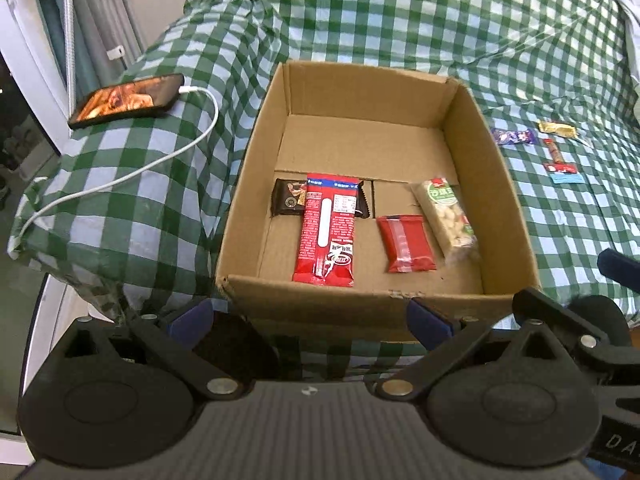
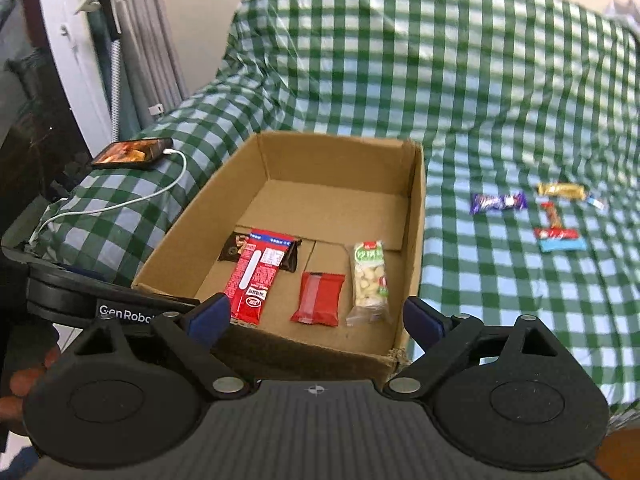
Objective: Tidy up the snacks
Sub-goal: 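Open both tools to drop the red wafer pack and red square pack into the box, then move both tools toward the loose snacks beside the box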
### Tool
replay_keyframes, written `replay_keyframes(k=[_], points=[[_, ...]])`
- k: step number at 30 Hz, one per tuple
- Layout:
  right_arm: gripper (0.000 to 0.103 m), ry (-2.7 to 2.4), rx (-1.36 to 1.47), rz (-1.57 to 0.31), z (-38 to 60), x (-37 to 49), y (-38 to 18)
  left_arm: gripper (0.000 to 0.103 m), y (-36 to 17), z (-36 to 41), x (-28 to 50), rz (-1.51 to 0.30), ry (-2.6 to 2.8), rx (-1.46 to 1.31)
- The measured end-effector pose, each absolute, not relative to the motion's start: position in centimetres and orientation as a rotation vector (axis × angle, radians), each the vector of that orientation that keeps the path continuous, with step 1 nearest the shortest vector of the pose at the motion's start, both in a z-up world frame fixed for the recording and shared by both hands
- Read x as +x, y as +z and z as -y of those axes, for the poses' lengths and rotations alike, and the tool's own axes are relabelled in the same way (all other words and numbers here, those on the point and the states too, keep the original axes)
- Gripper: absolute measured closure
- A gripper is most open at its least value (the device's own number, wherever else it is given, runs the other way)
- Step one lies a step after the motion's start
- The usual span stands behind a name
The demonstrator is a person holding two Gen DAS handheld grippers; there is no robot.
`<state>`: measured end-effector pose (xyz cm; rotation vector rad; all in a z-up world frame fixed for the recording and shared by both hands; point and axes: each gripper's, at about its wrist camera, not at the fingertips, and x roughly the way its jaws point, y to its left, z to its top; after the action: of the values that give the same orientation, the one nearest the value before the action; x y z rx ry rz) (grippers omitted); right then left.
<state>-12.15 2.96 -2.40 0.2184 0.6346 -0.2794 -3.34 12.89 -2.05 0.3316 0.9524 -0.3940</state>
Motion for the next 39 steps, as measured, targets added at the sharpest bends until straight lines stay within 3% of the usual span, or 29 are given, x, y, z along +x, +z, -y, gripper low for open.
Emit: replay_keyframes(k=[16, 39], points=[[0.007, -0.308, 0.195, -0.526, -3.7, -17.7, -0.8, 0.000, 0.4, -13.9, -8.6, -0.856, -0.426, 0.346], [0.006, -0.309, 0.228, -0.487, -3.4, -19.6, -0.4, 0.000, 0.7, -13.8, -10.1, -0.842, -0.431, 0.376]])
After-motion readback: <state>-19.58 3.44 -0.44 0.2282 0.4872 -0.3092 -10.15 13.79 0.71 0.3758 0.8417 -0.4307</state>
